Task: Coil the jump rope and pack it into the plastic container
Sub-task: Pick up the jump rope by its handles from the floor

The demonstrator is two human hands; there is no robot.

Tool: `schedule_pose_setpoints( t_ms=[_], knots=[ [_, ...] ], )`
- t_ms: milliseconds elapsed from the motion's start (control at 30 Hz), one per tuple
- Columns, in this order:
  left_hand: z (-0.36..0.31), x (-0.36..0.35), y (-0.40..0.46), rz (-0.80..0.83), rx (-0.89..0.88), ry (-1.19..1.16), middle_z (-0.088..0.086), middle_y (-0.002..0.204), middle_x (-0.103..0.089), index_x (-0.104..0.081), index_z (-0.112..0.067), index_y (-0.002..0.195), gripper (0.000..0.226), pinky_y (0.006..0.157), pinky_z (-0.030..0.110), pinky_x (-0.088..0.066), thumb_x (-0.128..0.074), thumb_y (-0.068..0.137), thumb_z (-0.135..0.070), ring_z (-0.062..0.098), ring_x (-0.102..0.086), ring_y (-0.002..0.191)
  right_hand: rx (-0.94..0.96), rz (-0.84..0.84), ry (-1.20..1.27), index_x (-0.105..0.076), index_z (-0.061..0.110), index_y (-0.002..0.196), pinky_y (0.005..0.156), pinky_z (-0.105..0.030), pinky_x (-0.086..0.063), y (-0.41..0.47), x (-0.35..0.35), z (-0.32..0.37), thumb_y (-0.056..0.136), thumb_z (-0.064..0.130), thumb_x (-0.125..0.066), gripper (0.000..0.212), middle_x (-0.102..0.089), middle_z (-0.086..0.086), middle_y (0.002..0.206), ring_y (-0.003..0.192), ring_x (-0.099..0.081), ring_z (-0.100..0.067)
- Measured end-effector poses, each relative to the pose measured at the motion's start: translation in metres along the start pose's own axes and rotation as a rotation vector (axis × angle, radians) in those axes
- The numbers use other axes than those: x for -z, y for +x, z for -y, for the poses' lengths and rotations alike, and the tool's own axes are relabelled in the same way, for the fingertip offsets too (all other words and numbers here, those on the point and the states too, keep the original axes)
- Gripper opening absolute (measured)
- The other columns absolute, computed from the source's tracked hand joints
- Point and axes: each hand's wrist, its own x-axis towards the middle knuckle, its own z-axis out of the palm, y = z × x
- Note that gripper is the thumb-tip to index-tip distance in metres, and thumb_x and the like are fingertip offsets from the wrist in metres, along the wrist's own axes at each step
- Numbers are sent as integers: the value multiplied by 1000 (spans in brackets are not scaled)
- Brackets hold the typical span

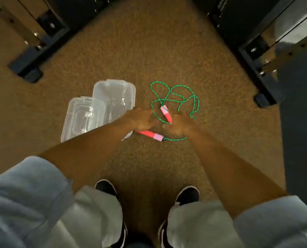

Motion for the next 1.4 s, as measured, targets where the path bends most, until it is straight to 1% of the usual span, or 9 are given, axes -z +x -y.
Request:
schedule_pose_setpoints(
  t_ms=[167,300,467,833,967,1067,1167,1267,1400],
  knots=[
    [12,-45,42,-34,-59,-2,11,150,-54,-47,-27,147,81,107,49,-47,-43,79,-70,37,-51,136,-27,11,-48,-17,28,163,108,-48,-48,28,-37,-1,93,55,-61,87,-38,-11,163,136,-53,-39],
    [6,-82,67,-85,-116,24,10,145,-55,-49,-26,145,69,103,47,-50,-69,82,-47,36,-55,133,-3,60,-46,-39,25,153,103,-49,-52,46,-65,-8,89,50,-64,73,-56,-14,147,128,-60,-39],
    [0,-136,88,-78,-139,48,10,139,-60,-53,-27,143,56,98,46,-48,-64,90,-41,37,-59,126,-7,88,-35,-50,26,145,100,-46,-53,53,-103,-22,92,54,-57,60,-62,-14,140,125,-62,-39],
    [-12,-179,123,-139,-268,262,12,140,-50,-51,-23,145,54,104,48,-39,-65,94,-34,37,-45,132,-79,127,-52,-48,12,143,107,-46,-48,57,-117,-45,98,19,-55,46,-54,-20,147,135,-53,-40],
    [-11,-159,109,-156,-225,53,12,138,-53,-55,-23,142,48,101,50,-45,-64,96,-34,37,-52,129,-63,86,-60,-41,12,148,102,-47,-49,46,-102,-32,95,11,-60,56,-58,-20,143,130,-58,-41],
    [-10,-134,91,-199,-269,-170,16,123,-63,-63,-16,130,41,90,46,-52,-63,92,-29,38,-63,114,-49,14,-31,-41,15,145,100,-46,-49,36,-81,-20,96,18,-59,52,-60,-19,140,128,-59,-40],
    [-4,-109,66,-271,-322,-307,15,102,-73,-71,-14,118,31,76,31,-47,-65,88,-22,27,-68,89,-35,-59,-5,-45,15,143,99,-45,-49,19,-58,-11,100,24,-57,46,-61,-23,134,125,-60,-42],
    [2,-83,32,-309,-357,-371,9,87,-76,-75,-15,107,23,70,28,-47,-70,86,-22,18,-64,73,-4,-111,47,-65,11,119,92,-40,-51,-3,-35,-3,98,25,-59,25,-69,-22,120,115,-66,-39],
    [11,-56,-9,-300,-298,-357,9,96,-78,-77,-15,109,24,71,22,-40,-75,85,-14,18,-66,82,99,-101,210,-72,12,91,72,-30,-45,-43,2,16,96,25,-63,17,-66,0,71,83,-66,-28]
  ],
)
